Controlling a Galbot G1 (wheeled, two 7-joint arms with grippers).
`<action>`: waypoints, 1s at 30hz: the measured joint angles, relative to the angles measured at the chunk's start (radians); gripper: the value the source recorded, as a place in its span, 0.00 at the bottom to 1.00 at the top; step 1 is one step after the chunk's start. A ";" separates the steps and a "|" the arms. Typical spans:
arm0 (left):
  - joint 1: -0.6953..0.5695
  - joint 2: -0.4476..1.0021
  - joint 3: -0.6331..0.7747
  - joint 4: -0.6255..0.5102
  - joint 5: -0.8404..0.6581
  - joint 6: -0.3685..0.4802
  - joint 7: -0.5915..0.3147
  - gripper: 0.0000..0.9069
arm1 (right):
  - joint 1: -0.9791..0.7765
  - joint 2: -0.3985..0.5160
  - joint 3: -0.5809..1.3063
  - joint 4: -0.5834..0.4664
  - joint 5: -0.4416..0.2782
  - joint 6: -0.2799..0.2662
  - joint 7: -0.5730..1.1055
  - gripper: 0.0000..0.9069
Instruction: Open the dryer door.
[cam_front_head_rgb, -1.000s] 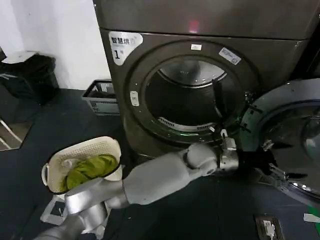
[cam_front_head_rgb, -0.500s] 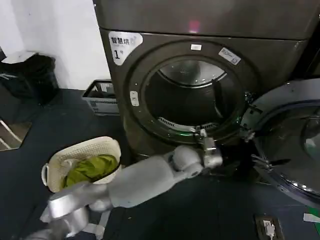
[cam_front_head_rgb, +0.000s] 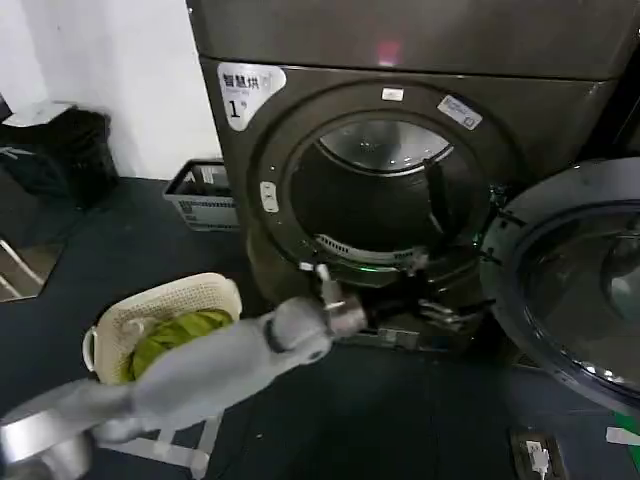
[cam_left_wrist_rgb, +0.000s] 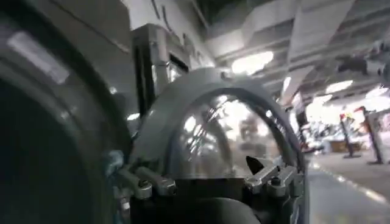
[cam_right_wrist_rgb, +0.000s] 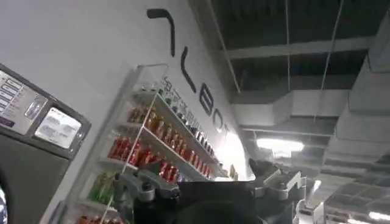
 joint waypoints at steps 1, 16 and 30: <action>0.005 0.024 -0.005 -0.011 0.002 0.003 -0.003 1.00 | 0.002 -0.001 0.000 0.000 -0.002 0.000 0.000 1.00; 0.171 0.454 -0.164 -0.194 0.072 0.209 -0.035 1.00 | 0.030 -0.002 -0.016 0.013 -0.047 -0.022 -0.009 1.00; 0.476 0.810 -0.464 -0.228 0.225 0.386 0.025 1.00 | 0.051 0.000 -0.032 0.026 -0.086 -0.041 -0.009 1.00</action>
